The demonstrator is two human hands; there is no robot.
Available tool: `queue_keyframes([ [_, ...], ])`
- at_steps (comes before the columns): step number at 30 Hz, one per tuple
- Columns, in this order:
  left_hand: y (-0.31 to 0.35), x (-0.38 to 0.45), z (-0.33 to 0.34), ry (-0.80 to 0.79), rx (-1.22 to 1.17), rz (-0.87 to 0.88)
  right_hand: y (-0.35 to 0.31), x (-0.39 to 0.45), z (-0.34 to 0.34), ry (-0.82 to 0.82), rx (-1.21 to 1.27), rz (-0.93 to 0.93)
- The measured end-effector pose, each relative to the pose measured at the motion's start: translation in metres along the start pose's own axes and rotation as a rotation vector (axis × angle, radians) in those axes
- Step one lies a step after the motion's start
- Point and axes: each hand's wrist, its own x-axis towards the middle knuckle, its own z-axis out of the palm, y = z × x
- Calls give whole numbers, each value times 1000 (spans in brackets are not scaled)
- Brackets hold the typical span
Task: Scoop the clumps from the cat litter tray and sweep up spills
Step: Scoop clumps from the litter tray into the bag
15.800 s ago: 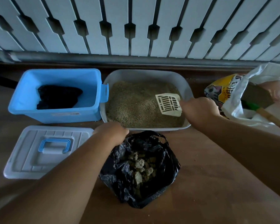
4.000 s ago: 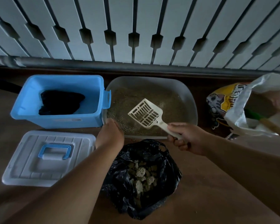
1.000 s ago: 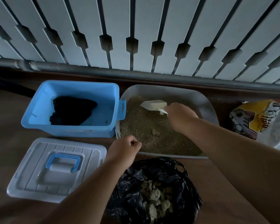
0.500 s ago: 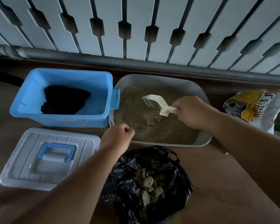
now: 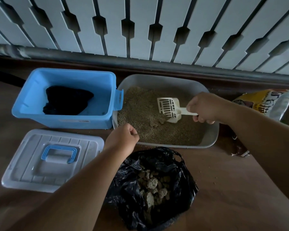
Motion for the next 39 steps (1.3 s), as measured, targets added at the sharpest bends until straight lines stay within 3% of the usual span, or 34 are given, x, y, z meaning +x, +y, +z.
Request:
queue_keyframes([
  [3,-2,0,0,2,-14,6,11,13,-3,-96,364,99],
  [12,-5,-4,-3,-30,-99,24,34,37,32,-275,568,165],
  [17,-2,-5,-5,-37,-134,11,25,34,79,-207,501,163],
  [21,2,-11,-11,-98,-130,-8,32,26,95,-47,544,64],
  [25,24,-16,-30,-294,39,-24,53,11,86,19,663,28],
  [28,48,-18,-34,-721,-59,-313,64,0,78,7,741,11],
  [30,56,-23,-30,-868,89,-349,69,-8,77,-8,726,9],
  [33,58,-30,-21,-628,552,-78,75,-17,79,-9,705,24],
  [34,58,-33,-20,-565,606,-35,76,-20,79,-3,694,25],
  [39,57,-37,-18,-606,650,-24,82,-27,76,-42,744,38],
])
